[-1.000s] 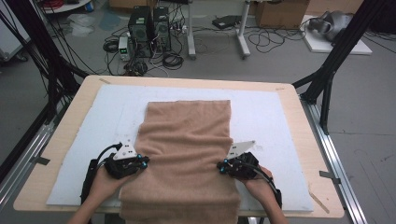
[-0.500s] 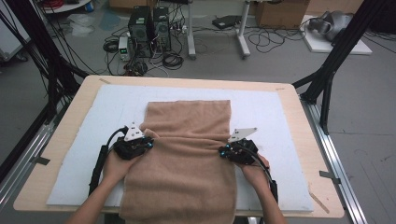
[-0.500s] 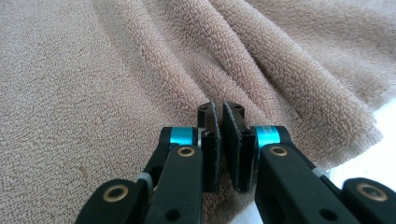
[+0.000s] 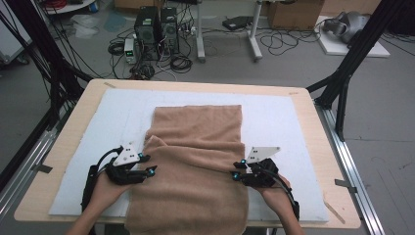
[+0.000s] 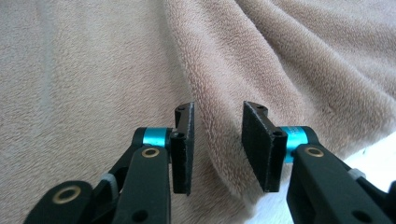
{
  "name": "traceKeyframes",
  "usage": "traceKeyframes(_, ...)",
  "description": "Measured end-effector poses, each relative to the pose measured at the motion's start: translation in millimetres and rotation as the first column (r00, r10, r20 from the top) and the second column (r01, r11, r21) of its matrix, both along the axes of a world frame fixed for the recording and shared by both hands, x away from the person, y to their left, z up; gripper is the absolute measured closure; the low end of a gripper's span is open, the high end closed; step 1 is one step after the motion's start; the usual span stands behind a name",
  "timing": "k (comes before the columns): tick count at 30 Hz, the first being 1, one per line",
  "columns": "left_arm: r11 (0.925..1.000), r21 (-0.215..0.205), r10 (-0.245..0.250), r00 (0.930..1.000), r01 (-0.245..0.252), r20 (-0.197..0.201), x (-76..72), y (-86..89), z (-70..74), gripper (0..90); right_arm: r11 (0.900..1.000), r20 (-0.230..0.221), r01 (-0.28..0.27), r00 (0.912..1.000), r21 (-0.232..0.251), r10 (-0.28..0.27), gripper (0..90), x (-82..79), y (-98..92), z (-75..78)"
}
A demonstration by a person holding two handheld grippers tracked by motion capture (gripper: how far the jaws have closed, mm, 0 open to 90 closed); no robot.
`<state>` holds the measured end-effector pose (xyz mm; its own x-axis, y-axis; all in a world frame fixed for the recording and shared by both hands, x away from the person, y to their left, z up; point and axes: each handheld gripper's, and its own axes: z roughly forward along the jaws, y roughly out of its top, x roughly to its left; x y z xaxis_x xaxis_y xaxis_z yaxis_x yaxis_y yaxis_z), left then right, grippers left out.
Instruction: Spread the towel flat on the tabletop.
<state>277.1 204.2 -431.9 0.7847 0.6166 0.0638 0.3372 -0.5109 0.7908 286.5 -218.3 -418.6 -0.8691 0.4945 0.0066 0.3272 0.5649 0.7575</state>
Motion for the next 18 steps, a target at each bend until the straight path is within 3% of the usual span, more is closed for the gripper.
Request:
traceKeyframes(4,0.9995,0.021,-0.021,0.9993,0.022,-0.032,-3.9,-0.3,-14.0,58.2,1.0,0.006,0.013,0.9999,0.019,-0.013,62.1,-9.1,-3.9,3.0)
traceKeyframes(7,0.9999,0.005,-0.014,0.9993,0.015,-0.035,-2.8,-1.6,-14.7,66.3,1.0,0.005,0.023,0.9997,0.009,-0.023,60.5,-14.0,-1.8,0.0)
traceKeyframes(12,0.9997,0.022,0.012,0.9998,-0.011,-0.018,-1.7,-3.8,-12.9,76.7,0.999,0.026,0.042,0.9987,0.01,-0.043,59.9,-22.5,2.4,1.6)
traceKeyframes(15,0.9999,0.004,0.01,0.9998,-0.01,-0.017,-3.3,-2.8,-10.3,74.8,0.999,0.042,0.036,0.9985,0.018,-0.036,59.9,-29.3,4.3,7.6)
traceKeyframes(18,0.9996,-0.029,-0.005,1.0,0.005,-0.001,-10.3,-1.4,-3.3,67.4,1.0,0.063,0.018,0.9979,0.026,-0.019,59.9,-36.6,6.7,13.5)
